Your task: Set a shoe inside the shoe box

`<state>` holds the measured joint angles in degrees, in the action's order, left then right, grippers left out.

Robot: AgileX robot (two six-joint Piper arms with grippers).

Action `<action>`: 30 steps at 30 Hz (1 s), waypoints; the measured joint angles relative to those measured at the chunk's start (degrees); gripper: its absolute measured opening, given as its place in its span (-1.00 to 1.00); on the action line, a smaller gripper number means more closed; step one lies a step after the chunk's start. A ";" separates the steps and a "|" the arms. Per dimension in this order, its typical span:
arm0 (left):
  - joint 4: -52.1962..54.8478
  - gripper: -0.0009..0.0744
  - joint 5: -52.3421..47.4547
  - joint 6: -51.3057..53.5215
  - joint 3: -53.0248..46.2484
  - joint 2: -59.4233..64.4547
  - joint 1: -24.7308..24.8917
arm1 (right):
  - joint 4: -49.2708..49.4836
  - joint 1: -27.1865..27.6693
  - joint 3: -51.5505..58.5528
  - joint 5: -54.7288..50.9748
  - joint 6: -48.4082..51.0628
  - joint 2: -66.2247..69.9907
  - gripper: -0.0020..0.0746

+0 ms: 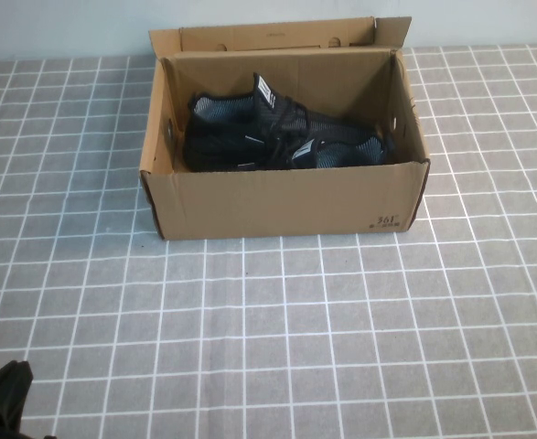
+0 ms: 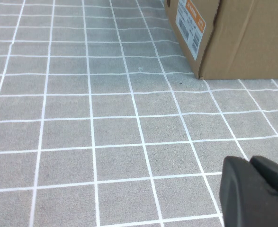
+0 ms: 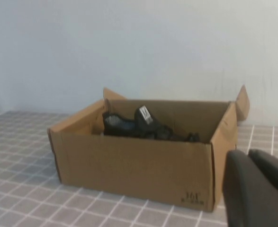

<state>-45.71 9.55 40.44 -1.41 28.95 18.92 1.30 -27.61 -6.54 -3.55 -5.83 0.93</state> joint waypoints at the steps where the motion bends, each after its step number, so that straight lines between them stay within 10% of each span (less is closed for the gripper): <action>1: 0.00 -0.98 0.00 0.00 0.00 0.00 0.00 | 0.00 0.00 0.16 -0.62 0.00 0.00 -0.99; 9: 0.00 -0.98 0.00 0.00 0.00 0.00 0.00 | -0.14 1.12 1.09 -4.38 0.00 0.00 -0.99; 20: 0.00 -0.98 0.00 0.00 0.00 0.00 0.00 | 1.45 20.46 7.94 -0.18 -0.09 -0.10 -0.99; 30: 0.00 -0.98 0.00 0.00 0.00 0.00 0.00 | 2.21 24.23 7.94 -9.00 -0.09 -1.38 -0.99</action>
<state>-45.71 9.55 40.44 -1.41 28.95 18.92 3.50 -3.38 1.41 -12.55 -5.92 -0.46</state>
